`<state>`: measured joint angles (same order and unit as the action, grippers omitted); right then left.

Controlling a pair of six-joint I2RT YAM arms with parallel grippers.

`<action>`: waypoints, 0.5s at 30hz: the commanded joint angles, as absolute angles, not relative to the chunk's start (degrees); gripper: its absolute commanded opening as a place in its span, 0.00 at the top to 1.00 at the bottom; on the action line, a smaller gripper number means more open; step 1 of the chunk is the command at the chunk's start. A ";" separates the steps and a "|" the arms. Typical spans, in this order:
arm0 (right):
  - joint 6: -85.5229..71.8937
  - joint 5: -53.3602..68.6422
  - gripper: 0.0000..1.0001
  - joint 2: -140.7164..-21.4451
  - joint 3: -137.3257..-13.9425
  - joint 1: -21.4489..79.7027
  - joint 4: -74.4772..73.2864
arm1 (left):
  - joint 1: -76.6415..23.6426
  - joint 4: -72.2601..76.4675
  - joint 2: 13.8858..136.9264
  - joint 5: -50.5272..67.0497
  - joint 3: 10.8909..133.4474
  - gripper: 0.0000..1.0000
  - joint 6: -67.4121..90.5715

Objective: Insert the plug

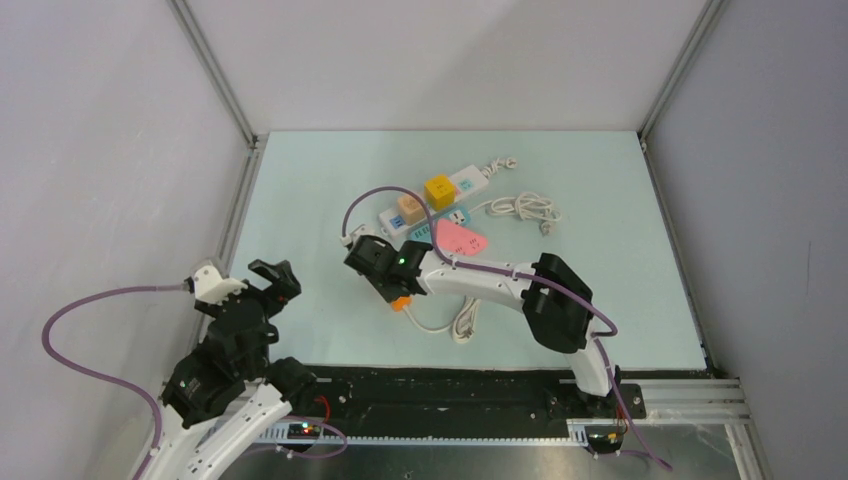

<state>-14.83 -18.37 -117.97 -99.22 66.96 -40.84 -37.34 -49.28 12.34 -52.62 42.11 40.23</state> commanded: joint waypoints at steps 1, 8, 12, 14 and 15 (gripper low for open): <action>-15.71 -18.73 1.00 -118.99 -101.31 67.31 -41.55 | -37.17 -49.04 12.10 -55.11 43.13 0.00 42.35; -16.15 -18.42 1.00 -119.74 -101.30 67.60 -41.17 | -37.16 -49.12 12.29 -55.09 43.15 0.00 42.28; -16.38 -18.35 1.00 -119.99 -101.05 67.64 -41.18 | -37.13 -49.12 12.44 -55.04 43.15 0.00 42.20; -16.42 -18.28 1.00 -120.13 -100.97 67.71 -41.06 | -37.11 -49.13 12.51 -55.02 43.15 0.00 42.19; -16.47 -18.24 1.00 -120.14 -101.02 67.70 -41.09 | -37.14 -49.13 12.49 -54.98 43.15 0.00 42.19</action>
<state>-15.35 -18.13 -119.52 -99.24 67.33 -41.41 -37.34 -49.47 12.34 -52.80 42.11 40.58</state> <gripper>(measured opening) 0.236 0.996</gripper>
